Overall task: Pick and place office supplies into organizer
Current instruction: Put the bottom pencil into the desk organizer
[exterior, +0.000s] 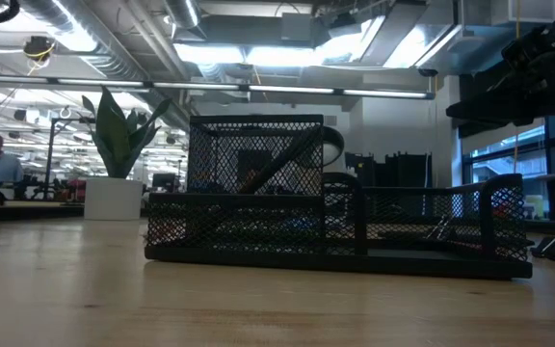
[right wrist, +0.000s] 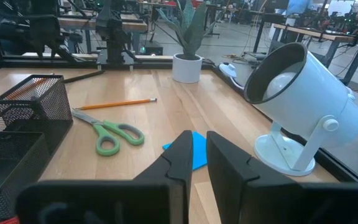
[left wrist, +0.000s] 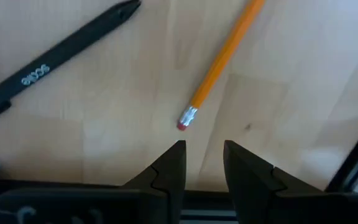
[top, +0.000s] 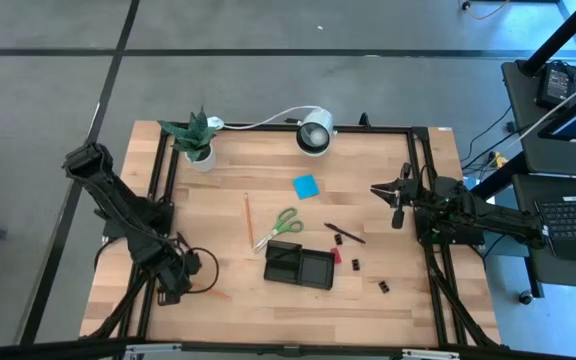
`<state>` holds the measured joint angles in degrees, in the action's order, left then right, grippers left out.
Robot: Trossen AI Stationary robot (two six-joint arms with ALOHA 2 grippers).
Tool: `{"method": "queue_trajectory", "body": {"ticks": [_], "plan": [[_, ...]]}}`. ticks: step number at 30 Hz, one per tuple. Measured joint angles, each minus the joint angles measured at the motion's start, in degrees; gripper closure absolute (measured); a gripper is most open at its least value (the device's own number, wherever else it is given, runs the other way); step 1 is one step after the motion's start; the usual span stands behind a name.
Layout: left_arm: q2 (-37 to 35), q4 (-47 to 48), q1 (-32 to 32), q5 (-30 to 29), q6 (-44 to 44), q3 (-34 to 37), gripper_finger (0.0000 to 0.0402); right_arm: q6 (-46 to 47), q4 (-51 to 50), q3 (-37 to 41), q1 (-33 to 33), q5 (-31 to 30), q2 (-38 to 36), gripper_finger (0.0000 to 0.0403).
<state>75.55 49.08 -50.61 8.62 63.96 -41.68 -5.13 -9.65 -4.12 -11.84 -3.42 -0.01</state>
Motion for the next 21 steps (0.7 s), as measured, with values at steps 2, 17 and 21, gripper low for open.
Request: {"method": "queue_trajectory", "body": {"ticks": [2, 17, 21], "plan": [[0.0, -0.09, -0.02, -0.04, -0.11, 0.24, 0.0301, 0.04, 0.0, 0.0, 0.0, -0.02, 0.0, 0.0352], [10.24, -5.32, 0.03, -0.35, -5.25, 1.08, 0.0293, -0.04, 0.01, 0.0, 0.0, -0.09, 0.0, 0.0352], [12.62, -7.38, 0.1, 0.9, -5.52, 0.92, 0.03, -0.07, 0.02, 0.0, 0.0, -0.09, 0.0, 0.0352]]}}
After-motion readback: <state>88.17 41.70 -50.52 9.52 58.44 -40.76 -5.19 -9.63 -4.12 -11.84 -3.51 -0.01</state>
